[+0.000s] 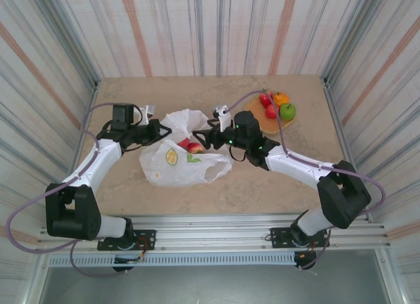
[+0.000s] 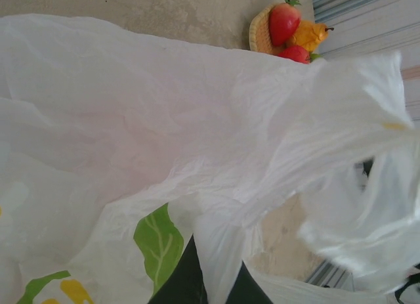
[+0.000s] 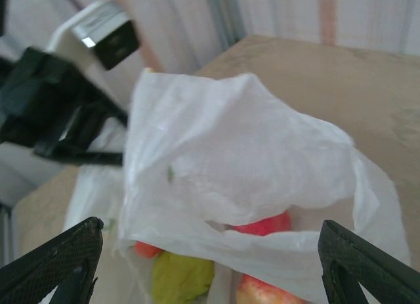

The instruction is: Place the fruits into the plastic bag

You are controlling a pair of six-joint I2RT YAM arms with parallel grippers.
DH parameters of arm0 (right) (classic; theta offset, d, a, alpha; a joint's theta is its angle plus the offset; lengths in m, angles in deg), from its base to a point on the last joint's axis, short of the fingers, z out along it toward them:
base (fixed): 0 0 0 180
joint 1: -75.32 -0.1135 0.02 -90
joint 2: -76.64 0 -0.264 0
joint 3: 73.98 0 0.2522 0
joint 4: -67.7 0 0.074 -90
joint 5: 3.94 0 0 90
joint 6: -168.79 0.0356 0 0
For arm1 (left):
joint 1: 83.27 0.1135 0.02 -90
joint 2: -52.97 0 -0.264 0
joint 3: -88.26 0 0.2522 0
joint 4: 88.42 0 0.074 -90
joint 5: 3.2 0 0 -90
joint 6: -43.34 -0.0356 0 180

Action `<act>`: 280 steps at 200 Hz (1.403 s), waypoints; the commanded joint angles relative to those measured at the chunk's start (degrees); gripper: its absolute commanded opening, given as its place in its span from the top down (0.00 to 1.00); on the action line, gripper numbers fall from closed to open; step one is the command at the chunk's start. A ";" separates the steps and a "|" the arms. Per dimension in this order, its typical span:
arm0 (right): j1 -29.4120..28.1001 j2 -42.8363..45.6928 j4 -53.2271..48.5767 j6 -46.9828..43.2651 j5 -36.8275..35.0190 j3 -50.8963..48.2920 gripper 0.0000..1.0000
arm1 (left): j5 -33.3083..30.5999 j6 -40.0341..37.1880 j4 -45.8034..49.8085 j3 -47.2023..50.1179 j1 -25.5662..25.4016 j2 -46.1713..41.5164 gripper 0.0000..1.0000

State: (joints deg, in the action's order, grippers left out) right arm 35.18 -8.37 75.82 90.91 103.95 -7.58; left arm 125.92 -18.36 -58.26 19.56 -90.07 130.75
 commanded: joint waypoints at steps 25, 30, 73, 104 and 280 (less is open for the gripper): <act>0.54 4.98 1.20 -6.17 -8.00 0.63 0.12 | -1.20 -1.57 1.00 0.00 -0.18 -0.21 1.00; 0.76 5.85 -0.19 -5.91 -10.82 0.95 0.11 | -1.43 -1.57 1.00 0.13 -0.21 -0.41 1.00; 8.89 14.00 -14.95 -1.59 -26.83 0.08 0.06 | -0.75 -1.32 1.32 -0.25 -0.22 -0.35 1.00; 23.97 14.69 -25.07 4.40 -24.82 0.24 0.03 | 0.73 -0.17 0.69 -0.64 -0.13 0.31 1.00; 39.48 -24.45 -49.09 -2.14 -28.81 32.80 0.14 | 1.50 0.80 0.39 -0.08 -0.05 -0.49 1.00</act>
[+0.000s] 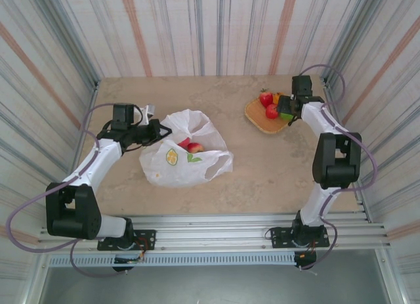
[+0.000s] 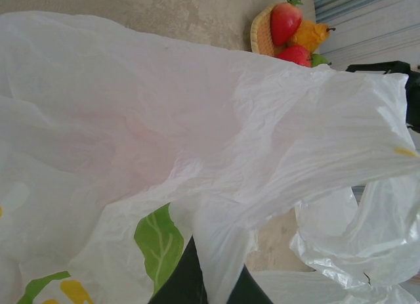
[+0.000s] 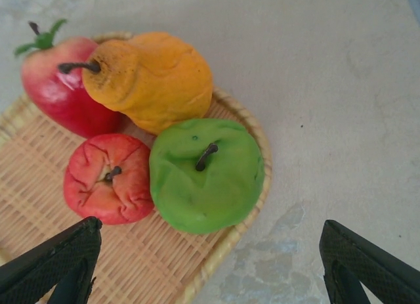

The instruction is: Place the fruits into the plastic bag

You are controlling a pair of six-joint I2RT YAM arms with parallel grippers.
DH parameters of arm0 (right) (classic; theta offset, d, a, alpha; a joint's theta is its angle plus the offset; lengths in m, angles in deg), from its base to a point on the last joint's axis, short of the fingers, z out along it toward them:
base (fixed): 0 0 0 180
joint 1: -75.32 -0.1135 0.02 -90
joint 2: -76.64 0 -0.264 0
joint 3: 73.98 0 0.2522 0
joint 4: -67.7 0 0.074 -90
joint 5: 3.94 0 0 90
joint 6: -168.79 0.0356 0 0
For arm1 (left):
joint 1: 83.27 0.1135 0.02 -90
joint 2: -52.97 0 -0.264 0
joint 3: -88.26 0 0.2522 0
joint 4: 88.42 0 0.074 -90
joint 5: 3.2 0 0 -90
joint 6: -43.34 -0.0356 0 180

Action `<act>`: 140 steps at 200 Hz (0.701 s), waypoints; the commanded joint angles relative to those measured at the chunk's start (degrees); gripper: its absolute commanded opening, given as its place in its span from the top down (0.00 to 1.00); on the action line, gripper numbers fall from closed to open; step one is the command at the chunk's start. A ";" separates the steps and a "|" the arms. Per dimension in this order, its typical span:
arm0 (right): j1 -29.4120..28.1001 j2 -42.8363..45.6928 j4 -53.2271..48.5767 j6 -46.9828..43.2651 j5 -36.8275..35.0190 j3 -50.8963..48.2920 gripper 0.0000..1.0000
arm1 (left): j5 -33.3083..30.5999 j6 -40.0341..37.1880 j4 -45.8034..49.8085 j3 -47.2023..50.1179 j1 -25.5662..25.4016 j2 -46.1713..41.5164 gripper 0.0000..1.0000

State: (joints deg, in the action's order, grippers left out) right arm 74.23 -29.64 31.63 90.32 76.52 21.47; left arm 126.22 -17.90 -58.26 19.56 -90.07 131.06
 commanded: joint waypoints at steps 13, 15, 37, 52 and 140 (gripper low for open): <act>0.45 -4.82 -5.11 -1.77 -1.38 4.83 0.16 | 1.32 0.34 0.38 -0.07 -0.04 -0.61 1.00; 0.42 -5.06 -5.12 -1.84 -1.25 4.98 0.16 | 1.29 0.34 0.38 -0.08 -0.05 -0.58 1.00; 0.55 -7.13 -5.56 -2.20 -1.50 6.33 0.18 | 1.27 0.34 0.38 -0.06 -0.05 -0.47 1.00; 0.80 -8.44 -5.58 -2.29 -1.09 7.09 0.18 | 1.24 0.38 0.38 -0.14 0.03 -0.47 1.00; 1.13 -13.94 -6.92 -3.53 -0.22 12.26 0.20 | 0.97 0.25 0.56 -0.10 0.03 0.05 1.00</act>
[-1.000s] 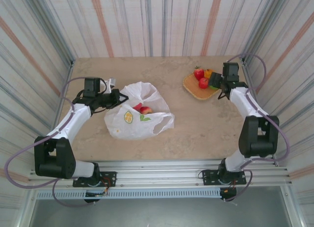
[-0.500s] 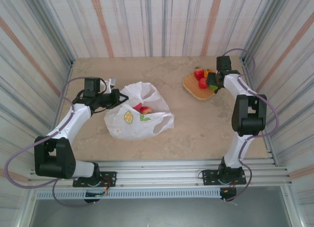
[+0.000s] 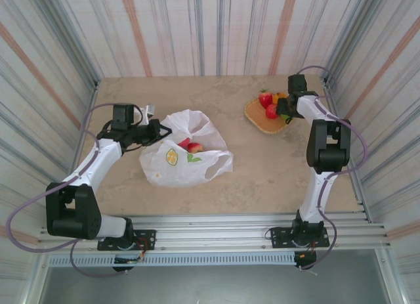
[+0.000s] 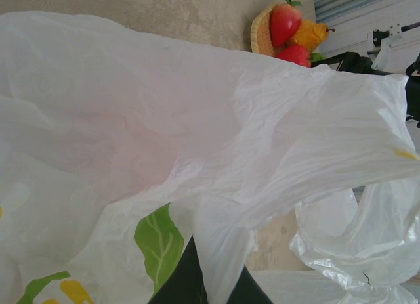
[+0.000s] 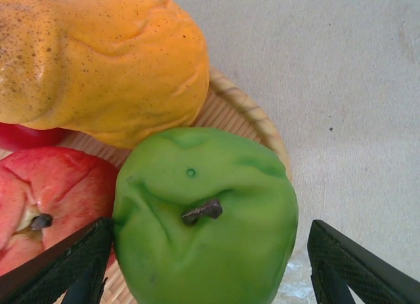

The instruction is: Place the fruits into the plastic bag

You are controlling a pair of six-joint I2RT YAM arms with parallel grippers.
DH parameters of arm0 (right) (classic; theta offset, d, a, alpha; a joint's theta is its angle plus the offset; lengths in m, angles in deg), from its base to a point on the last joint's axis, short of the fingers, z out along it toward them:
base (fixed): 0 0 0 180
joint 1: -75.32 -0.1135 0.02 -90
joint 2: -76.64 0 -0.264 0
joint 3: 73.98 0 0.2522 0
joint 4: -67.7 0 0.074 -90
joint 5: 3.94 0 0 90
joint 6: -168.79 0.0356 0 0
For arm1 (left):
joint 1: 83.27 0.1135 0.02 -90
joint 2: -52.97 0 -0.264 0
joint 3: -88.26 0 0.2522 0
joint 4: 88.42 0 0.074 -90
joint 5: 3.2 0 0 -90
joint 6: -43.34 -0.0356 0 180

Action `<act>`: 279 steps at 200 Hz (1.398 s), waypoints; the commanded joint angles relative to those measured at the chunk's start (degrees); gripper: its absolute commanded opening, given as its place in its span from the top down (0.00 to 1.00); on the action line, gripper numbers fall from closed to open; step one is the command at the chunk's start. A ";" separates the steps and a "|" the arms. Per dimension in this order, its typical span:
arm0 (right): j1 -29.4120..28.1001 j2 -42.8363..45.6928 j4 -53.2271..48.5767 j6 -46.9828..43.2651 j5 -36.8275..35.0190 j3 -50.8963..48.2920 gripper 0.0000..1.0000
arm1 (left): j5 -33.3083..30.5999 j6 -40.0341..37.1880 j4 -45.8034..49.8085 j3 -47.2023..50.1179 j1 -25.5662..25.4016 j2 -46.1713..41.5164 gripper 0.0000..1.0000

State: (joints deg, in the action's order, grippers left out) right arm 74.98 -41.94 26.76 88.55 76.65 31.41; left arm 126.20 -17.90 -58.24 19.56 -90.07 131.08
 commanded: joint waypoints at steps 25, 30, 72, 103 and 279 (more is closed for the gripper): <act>0.51 -2.75 -2.43 -1.92 0.07 3.49 0.20 | 1.01 0.25 0.67 -0.17 0.04 0.13 1.00; 0.51 -2.85 -2.53 -2.00 0.19 3.63 0.20 | 0.98 0.26 0.68 -0.13 0.04 0.12 1.00; 0.49 -2.23 -2.81 -2.05 1.38 3.21 0.29 | 1.03 0.25 0.63 -0.15 0.04 0.21 1.00; 0.52 -0.02 -2.01 -2.11 1.37 1.58 0.33 | 1.20 0.34 0.64 -0.24 0.02 0.25 1.00; -15.07 42.12 22.92 14.88 31.21 -39.72 0.43 | 1.32 0.60 0.54 -0.12 -0.05 -0.45 1.00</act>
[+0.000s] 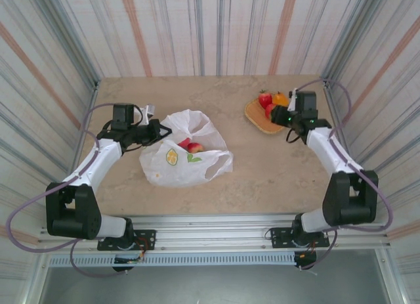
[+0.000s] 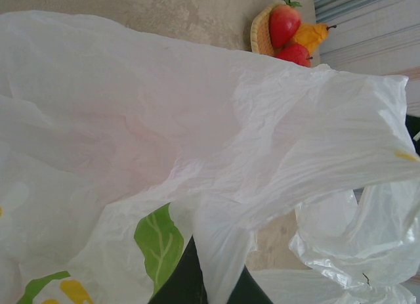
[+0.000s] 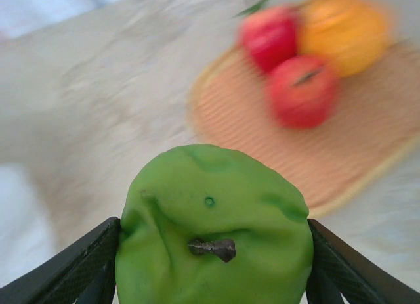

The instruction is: Place the fruits into the plastic bag

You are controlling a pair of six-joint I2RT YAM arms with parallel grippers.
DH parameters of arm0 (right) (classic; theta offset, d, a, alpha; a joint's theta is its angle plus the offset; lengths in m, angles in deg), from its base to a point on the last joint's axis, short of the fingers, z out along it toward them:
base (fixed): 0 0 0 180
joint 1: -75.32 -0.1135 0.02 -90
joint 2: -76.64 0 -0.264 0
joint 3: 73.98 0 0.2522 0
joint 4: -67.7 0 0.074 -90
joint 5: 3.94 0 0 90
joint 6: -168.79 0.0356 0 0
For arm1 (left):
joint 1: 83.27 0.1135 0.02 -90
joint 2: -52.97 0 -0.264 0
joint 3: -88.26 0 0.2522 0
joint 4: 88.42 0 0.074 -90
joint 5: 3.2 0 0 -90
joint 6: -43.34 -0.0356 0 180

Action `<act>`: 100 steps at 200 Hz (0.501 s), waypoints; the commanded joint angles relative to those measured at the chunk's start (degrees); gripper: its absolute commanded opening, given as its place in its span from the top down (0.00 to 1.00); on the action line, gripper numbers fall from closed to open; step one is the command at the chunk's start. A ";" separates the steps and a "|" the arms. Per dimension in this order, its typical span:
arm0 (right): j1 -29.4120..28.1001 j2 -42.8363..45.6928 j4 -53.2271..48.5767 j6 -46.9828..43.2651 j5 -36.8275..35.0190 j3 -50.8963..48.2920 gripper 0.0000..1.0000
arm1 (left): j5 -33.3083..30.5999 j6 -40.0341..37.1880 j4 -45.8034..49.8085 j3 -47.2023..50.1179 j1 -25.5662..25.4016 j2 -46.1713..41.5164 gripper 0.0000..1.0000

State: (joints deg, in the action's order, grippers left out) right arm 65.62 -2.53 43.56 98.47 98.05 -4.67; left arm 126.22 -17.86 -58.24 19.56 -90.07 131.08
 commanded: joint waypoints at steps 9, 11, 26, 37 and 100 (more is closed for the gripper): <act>-7.63 3.05 8.55 6.28 13.05 -5.37 0.43 | 1.32 0.65 0.61 -0.16 -0.05 -0.58 1.00; -7.97 3.06 9.10 6.61 13.76 -5.65 0.43 | 1.33 0.65 0.55 -0.15 -0.05 -0.59 1.00; -10.70 2.42 12.44 8.44 17.81 -7.68 0.43 | 1.35 0.65 0.58 -0.08 -0.14 -0.59 1.00; -12.97 1.31 13.59 8.55 19.67 -8.38 0.43 | 1.51 0.74 0.50 -0.16 -0.22 -0.58 1.00; -24.96 -2.59 19.13 6.89 21.51 -8.20 0.45 | 1.71 0.83 0.50 -0.10 -0.45 -0.93 1.00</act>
State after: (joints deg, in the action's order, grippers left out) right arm 44.05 -3.93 58.43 105.33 117.88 -13.05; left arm 126.40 -17.66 -58.24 19.56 -90.12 131.08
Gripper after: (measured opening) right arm 0.683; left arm 0.047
